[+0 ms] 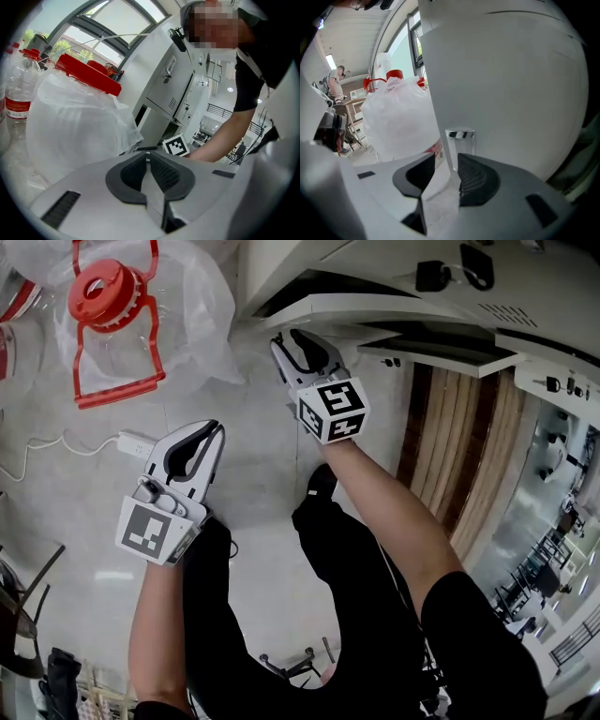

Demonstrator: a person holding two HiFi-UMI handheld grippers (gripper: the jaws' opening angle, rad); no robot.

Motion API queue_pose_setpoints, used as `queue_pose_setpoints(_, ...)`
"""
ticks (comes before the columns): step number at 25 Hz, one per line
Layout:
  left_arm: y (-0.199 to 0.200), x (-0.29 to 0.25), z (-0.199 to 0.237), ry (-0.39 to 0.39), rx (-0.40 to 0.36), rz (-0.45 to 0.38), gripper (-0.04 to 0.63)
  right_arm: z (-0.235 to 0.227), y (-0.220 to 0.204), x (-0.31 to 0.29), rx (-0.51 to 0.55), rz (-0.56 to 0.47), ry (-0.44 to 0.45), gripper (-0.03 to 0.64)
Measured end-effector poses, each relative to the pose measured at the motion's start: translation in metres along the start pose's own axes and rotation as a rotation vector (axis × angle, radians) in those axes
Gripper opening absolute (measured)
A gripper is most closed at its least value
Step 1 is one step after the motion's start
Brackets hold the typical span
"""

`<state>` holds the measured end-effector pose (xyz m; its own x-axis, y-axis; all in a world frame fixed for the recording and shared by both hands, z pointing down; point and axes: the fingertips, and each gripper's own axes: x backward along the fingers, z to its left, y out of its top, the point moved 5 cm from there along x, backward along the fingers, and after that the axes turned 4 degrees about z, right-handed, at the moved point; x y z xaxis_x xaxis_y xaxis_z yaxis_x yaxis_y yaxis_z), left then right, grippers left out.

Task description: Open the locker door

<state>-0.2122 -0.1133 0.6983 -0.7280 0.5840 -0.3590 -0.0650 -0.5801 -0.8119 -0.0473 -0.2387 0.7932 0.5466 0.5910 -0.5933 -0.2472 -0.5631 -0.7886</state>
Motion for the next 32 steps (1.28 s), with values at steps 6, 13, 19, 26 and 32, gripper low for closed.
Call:
queue_pose_setpoints(6,-0.003,-0.003,0.005,-0.016,-0.004,0.007,0.020,-0.004,0.000,-0.011,-0.031,-0.014,-0.026,0.143)
queue_pose_setpoints(13,-0.005,-0.003,0.009,-0.022,0.006,0.015,0.020,-0.003,0.009,-0.020,-0.027,-0.021,-0.035,0.149)
queue_pose_setpoints(19,-0.007,-0.002,0.007,-0.030,0.019,0.015,0.020,-0.008,0.014,-0.017,-0.036,-0.033,-0.085,0.108)
queue_pose_setpoints(26,-0.008,-0.001,0.004,-0.038,0.026,0.020,0.020,-0.008,0.015,-0.017,-0.035,-0.017,-0.090,0.092)
queue_pose_setpoints(32,-0.008,-0.001,0.000,-0.045,0.029,0.032,0.020,-0.006,0.009,-0.010,-0.036,-0.005,-0.080,0.091)
